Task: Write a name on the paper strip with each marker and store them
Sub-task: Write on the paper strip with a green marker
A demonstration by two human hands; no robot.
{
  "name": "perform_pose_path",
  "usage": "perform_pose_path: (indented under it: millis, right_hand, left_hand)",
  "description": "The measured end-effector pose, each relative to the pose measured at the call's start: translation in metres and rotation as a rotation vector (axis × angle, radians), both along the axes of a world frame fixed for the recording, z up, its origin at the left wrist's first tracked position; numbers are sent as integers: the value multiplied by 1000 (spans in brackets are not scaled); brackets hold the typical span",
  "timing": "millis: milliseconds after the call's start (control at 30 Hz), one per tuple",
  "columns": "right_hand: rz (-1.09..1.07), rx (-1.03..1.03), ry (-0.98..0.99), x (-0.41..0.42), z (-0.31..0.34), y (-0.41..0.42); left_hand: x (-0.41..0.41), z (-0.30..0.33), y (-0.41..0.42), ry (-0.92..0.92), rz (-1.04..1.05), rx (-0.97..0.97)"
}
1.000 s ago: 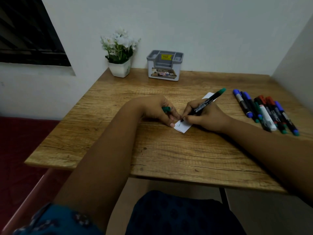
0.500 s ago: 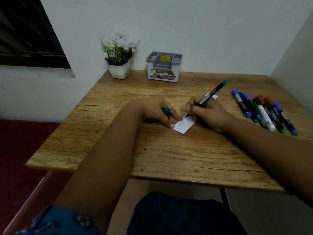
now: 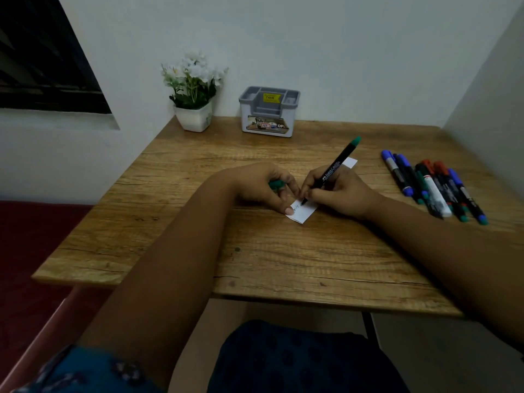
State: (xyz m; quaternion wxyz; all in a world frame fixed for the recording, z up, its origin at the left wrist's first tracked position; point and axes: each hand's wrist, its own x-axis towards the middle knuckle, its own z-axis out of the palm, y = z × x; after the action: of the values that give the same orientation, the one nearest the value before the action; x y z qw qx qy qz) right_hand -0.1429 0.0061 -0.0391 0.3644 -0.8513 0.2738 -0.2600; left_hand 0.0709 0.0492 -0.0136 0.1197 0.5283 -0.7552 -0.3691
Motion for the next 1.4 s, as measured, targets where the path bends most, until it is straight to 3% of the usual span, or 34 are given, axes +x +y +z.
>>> perform_pose_path:
  millis: [1400]
  right_hand:
    - [-14,37,31,0,4,1]
  left_hand:
    - [0,3,3,-32,30,54]
